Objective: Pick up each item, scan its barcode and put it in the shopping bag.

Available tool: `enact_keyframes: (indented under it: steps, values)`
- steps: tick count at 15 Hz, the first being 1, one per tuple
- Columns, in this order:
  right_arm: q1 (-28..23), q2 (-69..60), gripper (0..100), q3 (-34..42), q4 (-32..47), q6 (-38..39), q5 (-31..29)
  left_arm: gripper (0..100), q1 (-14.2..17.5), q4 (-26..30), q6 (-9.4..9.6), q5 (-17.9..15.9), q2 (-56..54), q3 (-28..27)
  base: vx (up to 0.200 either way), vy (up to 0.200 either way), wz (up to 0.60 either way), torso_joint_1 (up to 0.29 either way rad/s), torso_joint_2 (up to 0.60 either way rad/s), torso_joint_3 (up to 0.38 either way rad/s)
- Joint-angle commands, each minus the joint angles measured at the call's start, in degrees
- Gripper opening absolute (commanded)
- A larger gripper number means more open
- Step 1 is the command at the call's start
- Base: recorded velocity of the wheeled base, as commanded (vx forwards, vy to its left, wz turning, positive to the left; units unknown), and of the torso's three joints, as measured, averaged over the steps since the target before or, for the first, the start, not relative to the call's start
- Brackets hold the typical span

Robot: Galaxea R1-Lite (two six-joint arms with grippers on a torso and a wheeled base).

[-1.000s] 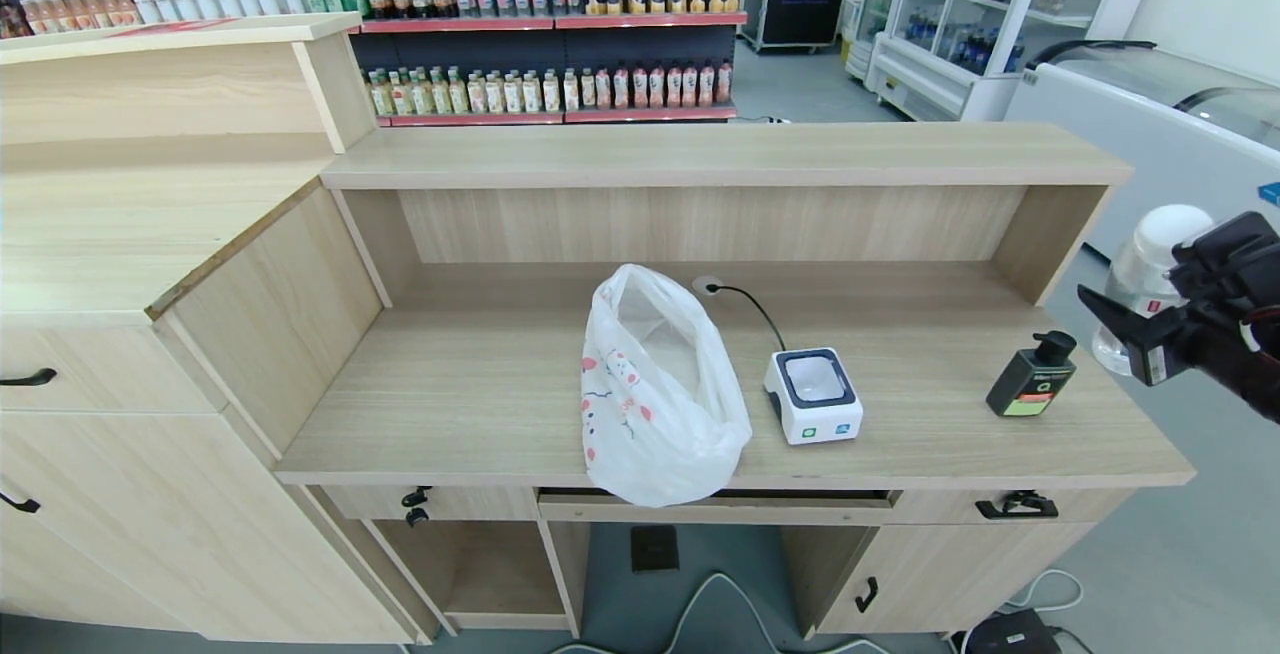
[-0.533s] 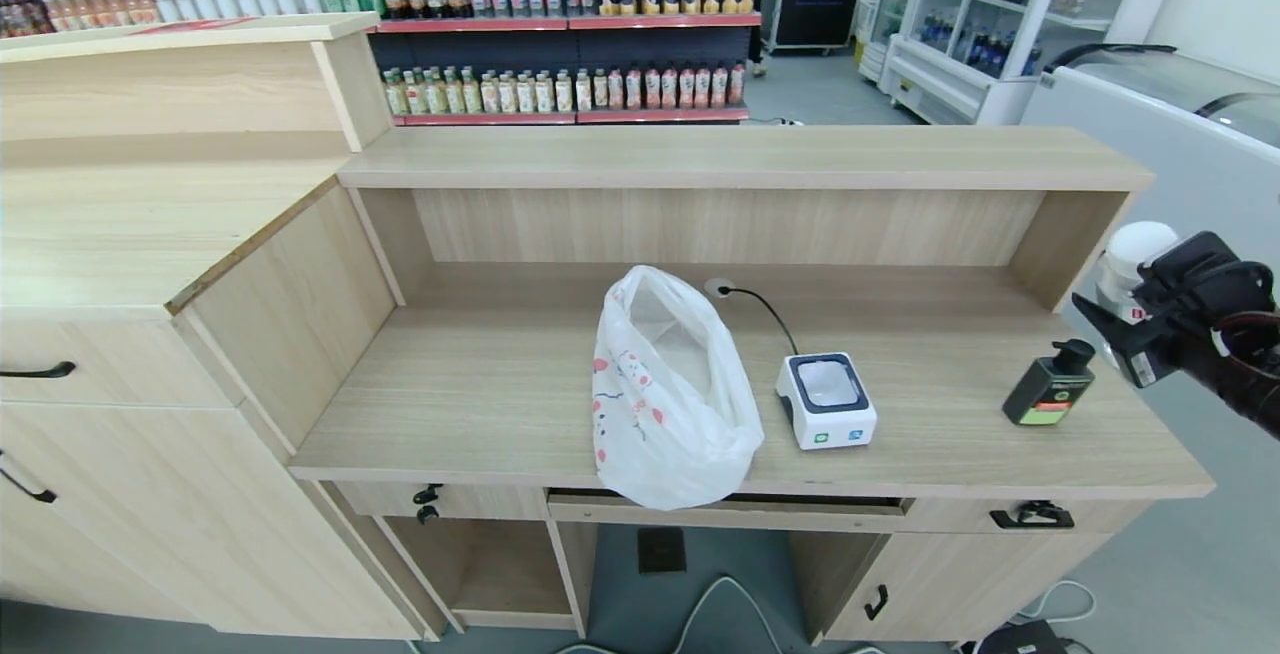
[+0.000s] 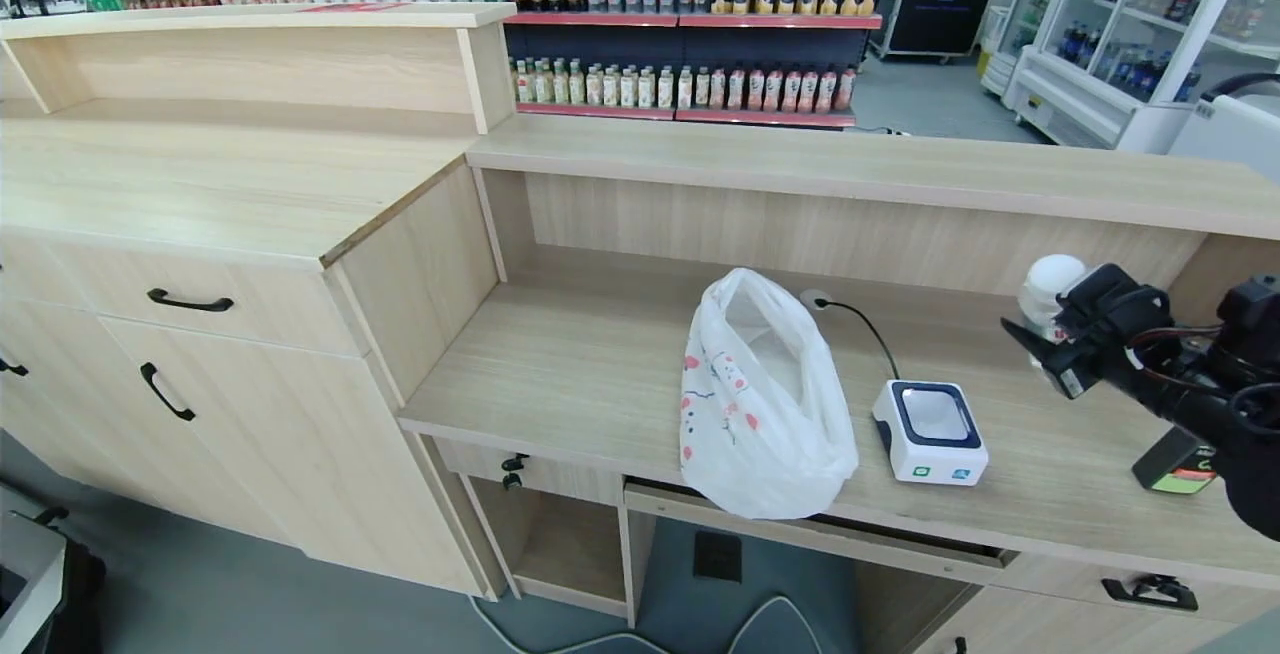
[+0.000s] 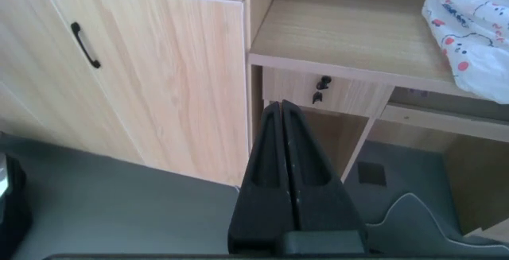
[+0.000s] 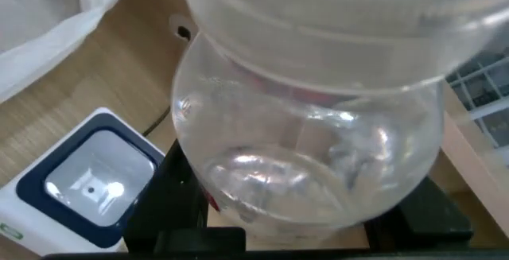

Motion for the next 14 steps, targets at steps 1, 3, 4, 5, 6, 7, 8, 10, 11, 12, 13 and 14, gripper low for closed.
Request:
enact_keyframes:
  steps: [1,3,4,5,6,7,8,10,11,12,13,14]
  values:
    - [0.88,3.39,0,-2.05,-0.34,-0.11,1.46,0,-0.02,0.00,0.02,0.04,-0.02,0.00,0.000,0.000,0.00,0.000,0.00,0.000]
    - [2.28,4.44,0,-3.28,-1.92,-1.43,3.66,0,-0.02,0.00,0.02,0.04,-0.02,0.00,0.000,0.000,0.00,0.000,0.00,0.000]
    - [2.64,5.23,0,-3.28,-2.80,-2.48,5.95,0,-0.02,0.00,0.02,0.04,-0.02,0.00,0.000,0.000,0.00,0.000,0.00,0.000]
    - [2.81,6.02,0,-3.28,-3.42,-3.27,8.14,0,-0.02,0.00,0.02,0.04,-0.02,0.00,0.000,0.000,0.00,0.000,0.00,0.000]
    - [2.90,6.90,0,-3.37,-3.68,-4.42,9.64,0,-0.02,0.00,0.02,0.04,-0.02,0.00,0.000,0.000,0.00,0.000,0.00,0.000]
    - [2.90,7.34,0,-3.55,-3.94,-4.94,10.34,0,-0.02,0.00,0.02,0.04,-0.02,0.00,0.000,0.000,0.00,0.000,0.00,0.000]
    - [2.99,8.04,0,-3.90,-4.38,-4.94,11.57,0,-0.02,0.00,0.02,0.04,-0.02,0.00,0.000,0.000,0.00,0.000,0.00,0.000]
    - [3.07,9.63,0,-5.22,-4.56,-4.94,13.50,0,-0.02,0.00,0.02,0.04,-0.02,0.00,0.000,0.000,0.00,0.000,0.00,0.000]
    - [2.99,10.24,0,-6.27,-4.56,-4.94,15.26,0,-0.02,0.00,0.02,0.04,-0.02,0.00,0.000,0.000,0.00,0.000,0.00,0.000]
    - [2.99,10.77,0,-6.80,-4.65,-4.94,17.37,0,-0.02,0.00,0.02,0.04,-0.02,0.00,0.000,0.000,0.00,0.000,0.00,0.000]
    - [2.90,11.30,0,-7.06,-4.82,-4.94,19.22,0,-0.02,0.00,0.02,0.04,-0.02,0.00,0.000,0.000,0.00,0.000,0.00,0.000]
    - [2.81,12.09,0,-7.32,-5.53,-4.86,19.83,0,-0.02,0.00,0.02,0.04,-0.02,0.00,0.000,0.000,0.00,0.000,0.00,0.000]
